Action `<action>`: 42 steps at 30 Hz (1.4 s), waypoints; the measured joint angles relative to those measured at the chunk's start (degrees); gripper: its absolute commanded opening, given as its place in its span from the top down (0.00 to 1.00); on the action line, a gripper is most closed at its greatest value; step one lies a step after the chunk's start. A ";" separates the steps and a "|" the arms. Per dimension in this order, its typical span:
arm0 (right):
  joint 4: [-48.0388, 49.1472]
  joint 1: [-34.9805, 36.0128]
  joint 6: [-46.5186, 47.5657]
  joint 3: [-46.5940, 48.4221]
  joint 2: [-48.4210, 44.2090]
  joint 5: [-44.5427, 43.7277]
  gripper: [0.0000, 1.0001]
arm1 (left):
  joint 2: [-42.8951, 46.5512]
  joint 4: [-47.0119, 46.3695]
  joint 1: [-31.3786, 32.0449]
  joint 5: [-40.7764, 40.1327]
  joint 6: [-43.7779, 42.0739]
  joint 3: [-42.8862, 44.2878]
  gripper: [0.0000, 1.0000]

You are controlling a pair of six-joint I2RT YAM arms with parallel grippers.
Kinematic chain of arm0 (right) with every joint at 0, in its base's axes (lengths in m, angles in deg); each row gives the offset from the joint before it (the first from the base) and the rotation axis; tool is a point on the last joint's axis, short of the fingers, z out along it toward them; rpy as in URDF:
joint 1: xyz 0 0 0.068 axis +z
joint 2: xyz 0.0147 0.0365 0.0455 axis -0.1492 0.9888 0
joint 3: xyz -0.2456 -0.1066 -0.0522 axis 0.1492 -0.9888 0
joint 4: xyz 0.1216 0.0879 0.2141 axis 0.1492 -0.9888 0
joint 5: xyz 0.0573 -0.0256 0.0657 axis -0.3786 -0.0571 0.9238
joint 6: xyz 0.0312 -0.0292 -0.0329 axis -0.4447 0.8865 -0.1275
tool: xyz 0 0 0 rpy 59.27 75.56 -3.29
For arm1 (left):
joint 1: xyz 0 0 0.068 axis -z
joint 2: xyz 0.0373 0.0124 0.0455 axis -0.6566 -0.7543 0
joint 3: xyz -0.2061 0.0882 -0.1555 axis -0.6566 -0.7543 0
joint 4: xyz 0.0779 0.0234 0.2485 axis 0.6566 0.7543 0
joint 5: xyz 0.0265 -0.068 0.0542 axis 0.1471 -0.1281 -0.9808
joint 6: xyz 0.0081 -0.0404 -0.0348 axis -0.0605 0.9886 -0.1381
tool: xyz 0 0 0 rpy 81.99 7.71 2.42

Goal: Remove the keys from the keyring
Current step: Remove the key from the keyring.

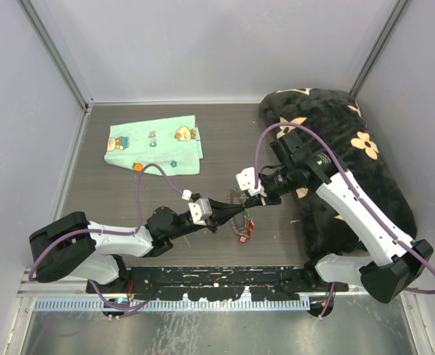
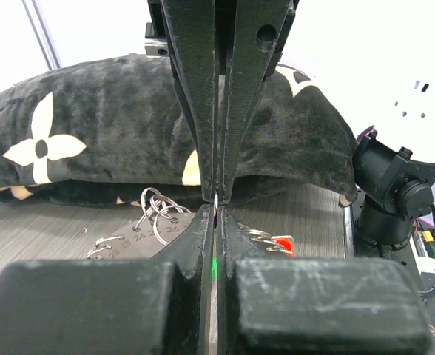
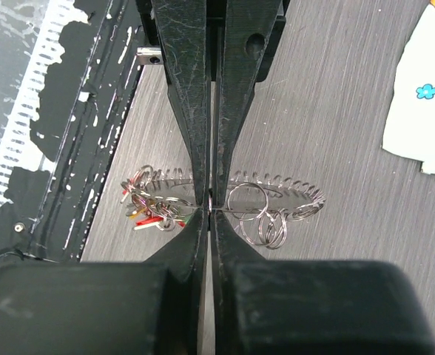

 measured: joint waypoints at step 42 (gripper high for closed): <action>38.25 -13.42 -33.51 -29.24 -7.10 30.27 0.47 | 13.38 9.88 0.00 2.38 -3.45 -4.28 1.00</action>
